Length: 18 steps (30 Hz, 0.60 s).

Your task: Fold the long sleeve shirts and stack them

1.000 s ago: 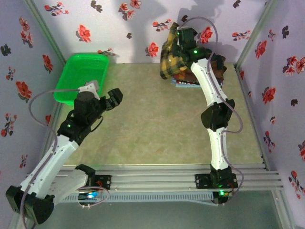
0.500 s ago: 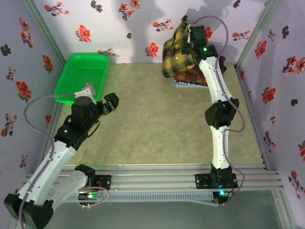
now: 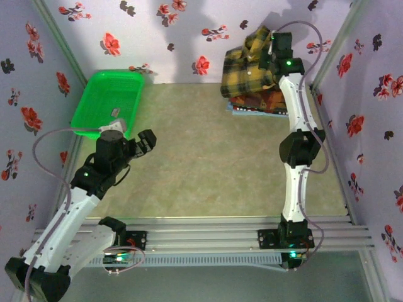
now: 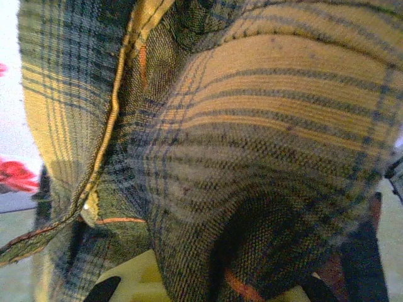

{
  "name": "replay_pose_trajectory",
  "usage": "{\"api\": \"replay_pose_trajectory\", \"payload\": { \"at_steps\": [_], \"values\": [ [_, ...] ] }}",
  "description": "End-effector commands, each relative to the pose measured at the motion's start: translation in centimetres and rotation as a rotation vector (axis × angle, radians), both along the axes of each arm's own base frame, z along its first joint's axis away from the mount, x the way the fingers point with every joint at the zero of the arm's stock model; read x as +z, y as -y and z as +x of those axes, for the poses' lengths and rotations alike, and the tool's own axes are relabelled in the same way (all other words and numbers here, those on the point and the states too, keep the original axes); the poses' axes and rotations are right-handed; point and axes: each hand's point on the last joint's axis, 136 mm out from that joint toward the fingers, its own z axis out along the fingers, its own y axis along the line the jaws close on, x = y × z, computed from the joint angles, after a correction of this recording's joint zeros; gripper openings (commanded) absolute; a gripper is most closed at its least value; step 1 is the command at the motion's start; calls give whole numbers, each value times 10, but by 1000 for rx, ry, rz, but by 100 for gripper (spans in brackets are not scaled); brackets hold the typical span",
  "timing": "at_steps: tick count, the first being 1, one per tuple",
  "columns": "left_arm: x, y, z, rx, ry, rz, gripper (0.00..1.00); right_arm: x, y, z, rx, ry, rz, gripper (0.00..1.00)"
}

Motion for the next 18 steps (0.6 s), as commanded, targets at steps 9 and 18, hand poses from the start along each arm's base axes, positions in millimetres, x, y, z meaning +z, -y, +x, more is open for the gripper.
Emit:
{"api": "replay_pose_trajectory", "payload": {
  "at_steps": [9, 18],
  "values": [
    [3, -44, -48, 111, -103, 73, 100, -91, 92, 59, -234, 2, -60, 81],
    [7, -54, -55, 112, -106, 138, 100, -30, 168, -8, -494, -26, -114, 99]
  ]
}}
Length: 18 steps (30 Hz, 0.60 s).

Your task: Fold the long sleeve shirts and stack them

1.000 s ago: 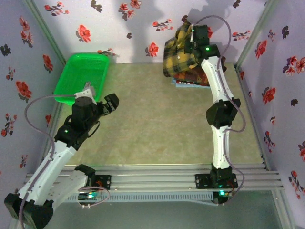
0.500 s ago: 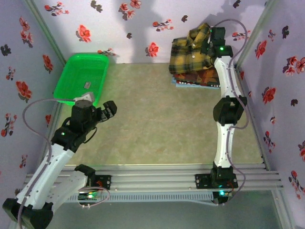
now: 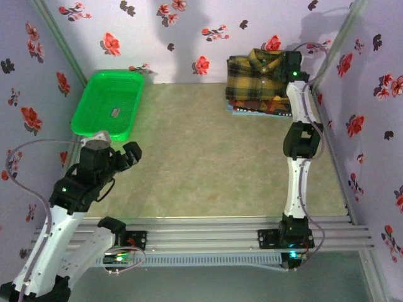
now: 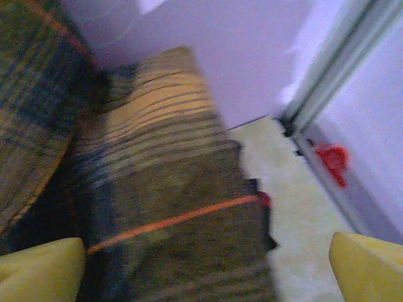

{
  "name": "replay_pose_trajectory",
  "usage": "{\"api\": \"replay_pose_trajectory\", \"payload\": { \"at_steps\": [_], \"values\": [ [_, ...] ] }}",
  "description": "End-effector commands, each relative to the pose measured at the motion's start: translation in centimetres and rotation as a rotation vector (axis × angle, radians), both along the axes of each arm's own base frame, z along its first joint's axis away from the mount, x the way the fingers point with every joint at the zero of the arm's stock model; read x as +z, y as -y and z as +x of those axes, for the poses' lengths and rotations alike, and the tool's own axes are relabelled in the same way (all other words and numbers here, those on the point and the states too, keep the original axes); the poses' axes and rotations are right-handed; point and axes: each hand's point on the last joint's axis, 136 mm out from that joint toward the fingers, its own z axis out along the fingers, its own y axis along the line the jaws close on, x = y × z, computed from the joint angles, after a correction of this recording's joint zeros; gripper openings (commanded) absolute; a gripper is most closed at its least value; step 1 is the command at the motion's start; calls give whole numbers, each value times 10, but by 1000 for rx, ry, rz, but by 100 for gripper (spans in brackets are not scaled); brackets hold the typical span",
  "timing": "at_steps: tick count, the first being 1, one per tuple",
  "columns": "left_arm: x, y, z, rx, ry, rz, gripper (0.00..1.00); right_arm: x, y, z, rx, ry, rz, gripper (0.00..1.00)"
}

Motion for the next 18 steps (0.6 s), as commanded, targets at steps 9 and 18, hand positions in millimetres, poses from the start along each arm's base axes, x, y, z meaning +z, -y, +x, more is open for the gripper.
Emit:
{"api": "replay_pose_trajectory", "payload": {
  "at_steps": [9, 18],
  "values": [
    [-39, -22, 21, 84, 29, 93, 100, 100, -3, -136, 29, 106, 118, 99],
    [-88, -78, 65, 188, 99, 308, 100, 2, -73, -298, 184, 125, 154, 99]
  ]
}}
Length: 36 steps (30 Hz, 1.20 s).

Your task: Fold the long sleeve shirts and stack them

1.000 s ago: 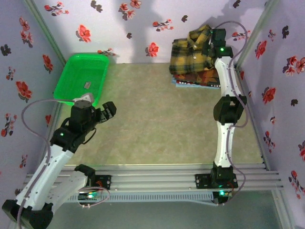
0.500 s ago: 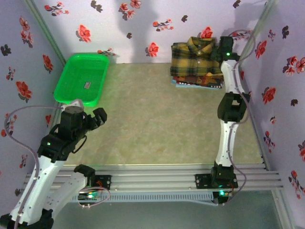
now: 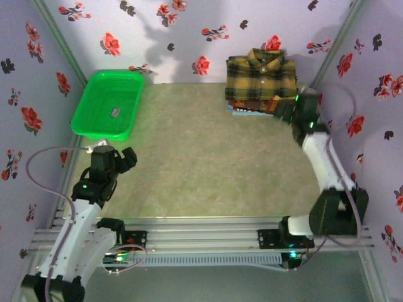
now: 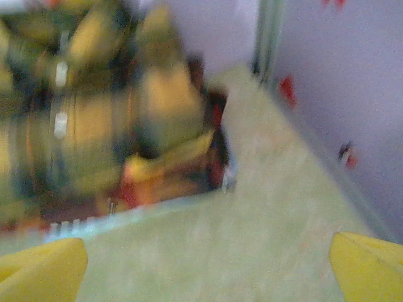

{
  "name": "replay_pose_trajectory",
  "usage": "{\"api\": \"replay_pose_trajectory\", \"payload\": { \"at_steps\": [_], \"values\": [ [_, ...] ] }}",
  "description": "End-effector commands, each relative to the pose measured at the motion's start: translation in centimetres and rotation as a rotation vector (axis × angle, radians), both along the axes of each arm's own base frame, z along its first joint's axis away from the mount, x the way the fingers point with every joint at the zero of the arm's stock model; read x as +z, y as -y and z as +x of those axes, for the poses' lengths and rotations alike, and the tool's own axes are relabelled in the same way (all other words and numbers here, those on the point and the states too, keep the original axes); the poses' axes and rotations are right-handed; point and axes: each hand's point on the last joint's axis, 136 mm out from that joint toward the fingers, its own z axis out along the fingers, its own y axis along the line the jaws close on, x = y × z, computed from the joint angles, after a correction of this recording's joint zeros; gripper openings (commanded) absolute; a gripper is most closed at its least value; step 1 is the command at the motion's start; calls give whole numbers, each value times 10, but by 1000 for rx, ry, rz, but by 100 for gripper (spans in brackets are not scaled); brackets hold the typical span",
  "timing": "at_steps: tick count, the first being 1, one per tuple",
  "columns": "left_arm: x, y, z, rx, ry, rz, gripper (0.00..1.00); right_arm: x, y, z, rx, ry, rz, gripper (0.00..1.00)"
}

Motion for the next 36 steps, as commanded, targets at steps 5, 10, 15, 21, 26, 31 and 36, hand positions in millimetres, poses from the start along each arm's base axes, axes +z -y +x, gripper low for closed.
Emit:
{"api": "replay_pose_trajectory", "payload": {
  "at_steps": [5, 10, 15, 21, 26, 31, 36],
  "values": [
    [-14, -34, 54, -28, 161, 233, 100, -37, 28, -84, -116, 289, -181, 99],
    [-37, -36, 70, -71, 330, 360, 100, -53, 40, -70, -189, 371, -188, 99],
    [-52, -21, 107, -170, 360, 353, 100, -84, 36, -37, -169, 406, -185, 99],
    [-68, -20, 131, -216, 282, 339, 100, -115, 30, -1, -119, 255, -167, 99],
    [-71, -23, 133, -205, 263, 309, 100, -114, 29, -2, -114, 274, -192, 99],
    [-71, -23, 133, -204, 262, 309, 100, -115, 29, -3, -120, 270, -196, 99],
    [-71, -23, 133, -205, 263, 310, 100, -117, 30, -2, -126, 259, -193, 99]
  ]
}}
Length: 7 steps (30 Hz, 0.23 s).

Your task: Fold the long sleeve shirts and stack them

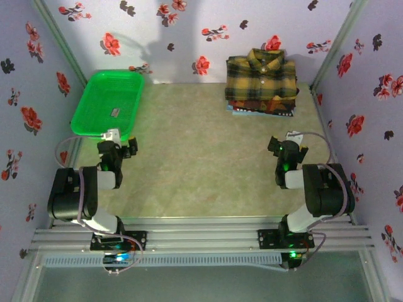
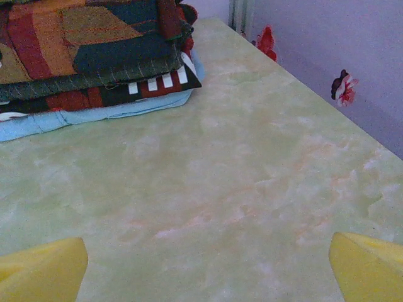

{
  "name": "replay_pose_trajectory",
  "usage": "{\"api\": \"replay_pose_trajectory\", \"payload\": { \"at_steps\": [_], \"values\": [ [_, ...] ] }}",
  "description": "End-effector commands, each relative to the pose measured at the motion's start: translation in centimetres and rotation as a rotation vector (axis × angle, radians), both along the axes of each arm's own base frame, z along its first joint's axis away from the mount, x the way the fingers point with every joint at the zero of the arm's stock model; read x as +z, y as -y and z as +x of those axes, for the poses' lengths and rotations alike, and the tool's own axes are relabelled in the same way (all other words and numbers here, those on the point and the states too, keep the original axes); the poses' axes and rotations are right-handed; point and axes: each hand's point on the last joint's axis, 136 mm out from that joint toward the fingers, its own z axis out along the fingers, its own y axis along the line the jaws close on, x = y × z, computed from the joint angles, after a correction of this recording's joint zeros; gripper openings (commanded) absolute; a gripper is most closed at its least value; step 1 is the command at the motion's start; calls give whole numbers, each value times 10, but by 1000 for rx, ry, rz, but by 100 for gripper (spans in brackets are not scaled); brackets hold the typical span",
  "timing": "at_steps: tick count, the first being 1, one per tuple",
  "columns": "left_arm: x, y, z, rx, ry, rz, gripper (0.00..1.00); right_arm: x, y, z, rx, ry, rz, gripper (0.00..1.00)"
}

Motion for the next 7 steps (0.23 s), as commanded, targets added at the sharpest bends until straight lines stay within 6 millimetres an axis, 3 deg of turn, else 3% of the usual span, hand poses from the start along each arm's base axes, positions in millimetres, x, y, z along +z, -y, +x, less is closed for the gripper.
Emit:
{"api": "replay_pose_trajectory", "payload": {
  "at_steps": [1, 7],
  "values": [
    [4, -2, 2, -4, 16, 10, 100, 7, 3, 4, -22, 19, -4, 99],
    [5, -2, 2, -4, 18, 11, 100, 8, 3, 2, -18, 27, -5, 99]
  ]
}}
